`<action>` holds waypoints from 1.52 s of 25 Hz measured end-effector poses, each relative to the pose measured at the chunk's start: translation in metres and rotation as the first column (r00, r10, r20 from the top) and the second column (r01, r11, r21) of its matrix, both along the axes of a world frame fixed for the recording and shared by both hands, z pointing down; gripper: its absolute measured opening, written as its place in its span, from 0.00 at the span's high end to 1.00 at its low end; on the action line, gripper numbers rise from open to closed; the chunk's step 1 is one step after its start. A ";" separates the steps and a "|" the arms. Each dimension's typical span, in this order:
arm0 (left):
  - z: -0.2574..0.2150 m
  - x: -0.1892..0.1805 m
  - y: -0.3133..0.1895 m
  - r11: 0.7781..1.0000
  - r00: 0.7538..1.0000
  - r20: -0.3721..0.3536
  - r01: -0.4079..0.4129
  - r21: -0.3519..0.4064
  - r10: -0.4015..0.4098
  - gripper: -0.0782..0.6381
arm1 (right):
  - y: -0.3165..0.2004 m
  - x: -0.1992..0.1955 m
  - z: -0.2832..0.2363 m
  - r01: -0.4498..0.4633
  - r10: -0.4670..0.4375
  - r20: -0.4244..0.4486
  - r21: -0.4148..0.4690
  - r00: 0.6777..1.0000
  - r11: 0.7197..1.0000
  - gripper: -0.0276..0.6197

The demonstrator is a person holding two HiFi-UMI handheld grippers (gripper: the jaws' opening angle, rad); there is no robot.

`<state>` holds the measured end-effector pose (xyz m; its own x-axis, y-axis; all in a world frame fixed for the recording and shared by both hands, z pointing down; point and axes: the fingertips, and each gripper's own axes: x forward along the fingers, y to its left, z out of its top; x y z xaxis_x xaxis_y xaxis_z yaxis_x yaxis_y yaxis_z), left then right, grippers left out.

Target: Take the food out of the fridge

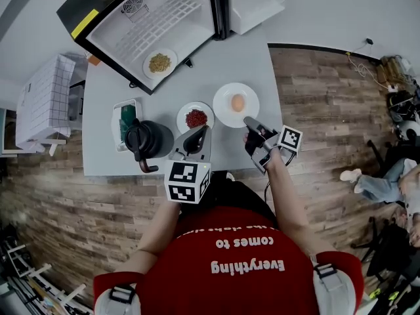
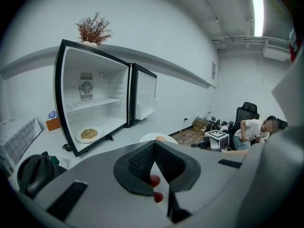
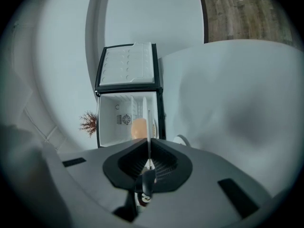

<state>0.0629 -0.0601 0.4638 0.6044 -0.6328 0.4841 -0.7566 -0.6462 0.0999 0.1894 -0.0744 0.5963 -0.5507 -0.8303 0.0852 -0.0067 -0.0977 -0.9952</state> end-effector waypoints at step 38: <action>0.019 -0.022 0.011 0.998 1.000 0.014 0.025 -0.050 -0.025 0.89 | 0.020 0.006 0.113 -0.038 -0.193 -0.397 -0.506 0.897 0.862 0.91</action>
